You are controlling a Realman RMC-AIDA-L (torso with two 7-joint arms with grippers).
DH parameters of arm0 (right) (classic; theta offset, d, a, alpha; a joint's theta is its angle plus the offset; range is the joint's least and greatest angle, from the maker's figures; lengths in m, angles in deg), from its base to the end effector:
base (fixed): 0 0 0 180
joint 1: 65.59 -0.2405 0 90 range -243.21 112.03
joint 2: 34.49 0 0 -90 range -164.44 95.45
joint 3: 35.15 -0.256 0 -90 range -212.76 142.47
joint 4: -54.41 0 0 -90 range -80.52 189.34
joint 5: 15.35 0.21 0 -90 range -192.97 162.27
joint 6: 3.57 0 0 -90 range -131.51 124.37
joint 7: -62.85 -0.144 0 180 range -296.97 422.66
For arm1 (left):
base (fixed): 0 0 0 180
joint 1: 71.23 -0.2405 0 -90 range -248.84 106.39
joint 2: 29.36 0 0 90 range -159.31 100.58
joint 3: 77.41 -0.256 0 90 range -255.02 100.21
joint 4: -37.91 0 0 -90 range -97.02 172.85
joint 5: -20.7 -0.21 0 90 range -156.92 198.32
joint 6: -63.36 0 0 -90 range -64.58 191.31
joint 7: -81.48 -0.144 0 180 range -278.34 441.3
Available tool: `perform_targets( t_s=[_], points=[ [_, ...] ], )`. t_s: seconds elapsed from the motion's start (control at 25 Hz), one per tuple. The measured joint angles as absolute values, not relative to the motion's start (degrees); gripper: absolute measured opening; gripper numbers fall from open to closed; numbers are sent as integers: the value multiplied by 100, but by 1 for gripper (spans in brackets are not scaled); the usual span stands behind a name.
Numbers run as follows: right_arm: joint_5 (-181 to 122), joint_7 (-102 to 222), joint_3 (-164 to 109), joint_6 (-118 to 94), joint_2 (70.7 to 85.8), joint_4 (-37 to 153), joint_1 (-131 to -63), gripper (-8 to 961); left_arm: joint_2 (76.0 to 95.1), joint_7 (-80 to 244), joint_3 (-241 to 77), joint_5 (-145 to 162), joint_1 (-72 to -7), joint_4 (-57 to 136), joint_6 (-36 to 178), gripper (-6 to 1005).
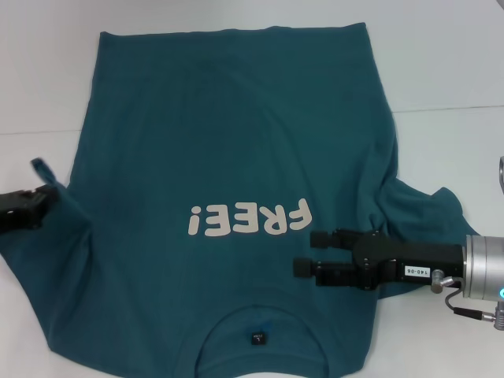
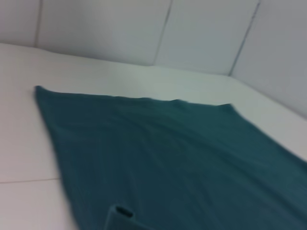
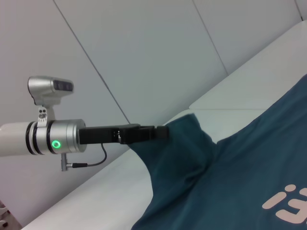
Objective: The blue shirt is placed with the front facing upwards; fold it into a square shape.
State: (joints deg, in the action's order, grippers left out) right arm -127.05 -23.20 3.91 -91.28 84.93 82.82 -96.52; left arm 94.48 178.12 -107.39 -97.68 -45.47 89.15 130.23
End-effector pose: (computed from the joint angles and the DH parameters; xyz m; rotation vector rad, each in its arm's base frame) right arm 0.2633 0.3198 -0.0265 -2.6725 0.9796 0.8589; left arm -0.3166 0.3583 0.0505 -2.0978 -1.0036 -0.5479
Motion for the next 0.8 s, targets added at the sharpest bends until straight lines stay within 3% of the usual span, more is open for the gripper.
perform_targets(
  t_s=[0.8],
  points=[
    [-12739,-2316,405,-9171,8494,8254,-9571,916,9453,18296,-11116,-9187,-4238,8288,13653,37]
  ],
)
